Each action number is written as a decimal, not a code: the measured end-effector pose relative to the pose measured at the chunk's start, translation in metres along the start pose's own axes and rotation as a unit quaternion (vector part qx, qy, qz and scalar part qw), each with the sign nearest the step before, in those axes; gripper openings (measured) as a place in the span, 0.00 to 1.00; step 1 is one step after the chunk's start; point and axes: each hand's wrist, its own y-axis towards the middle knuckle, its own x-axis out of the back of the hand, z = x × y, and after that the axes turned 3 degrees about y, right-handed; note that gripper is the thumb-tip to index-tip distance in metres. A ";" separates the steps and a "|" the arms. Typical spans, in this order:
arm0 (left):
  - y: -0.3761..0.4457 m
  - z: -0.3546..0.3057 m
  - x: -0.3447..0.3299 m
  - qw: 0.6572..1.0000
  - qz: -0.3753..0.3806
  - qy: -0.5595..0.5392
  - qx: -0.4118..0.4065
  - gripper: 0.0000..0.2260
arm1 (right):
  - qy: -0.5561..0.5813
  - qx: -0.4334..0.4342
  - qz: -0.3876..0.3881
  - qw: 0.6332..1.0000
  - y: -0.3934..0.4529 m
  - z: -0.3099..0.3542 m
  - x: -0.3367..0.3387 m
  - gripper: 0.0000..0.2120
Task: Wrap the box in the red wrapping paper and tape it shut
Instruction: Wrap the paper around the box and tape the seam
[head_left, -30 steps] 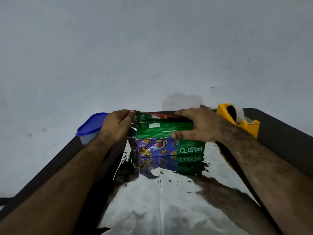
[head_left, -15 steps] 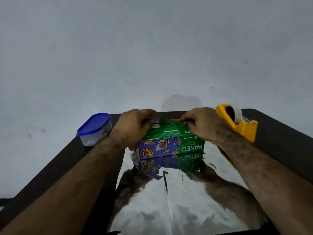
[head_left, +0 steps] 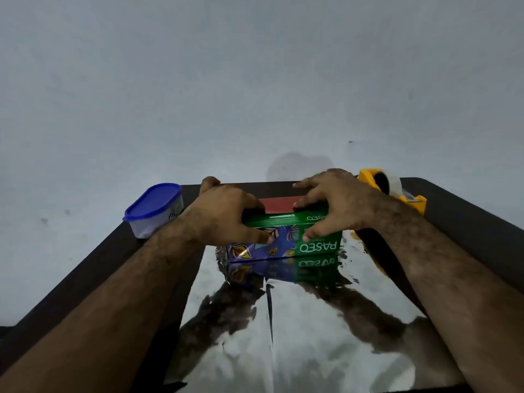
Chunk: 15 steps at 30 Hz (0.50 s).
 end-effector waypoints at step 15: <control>0.000 0.007 -0.014 0.999 0.028 -0.031 -0.010 0.35 | -0.009 -0.034 -0.009 0.999 0.003 -0.003 -0.012 0.42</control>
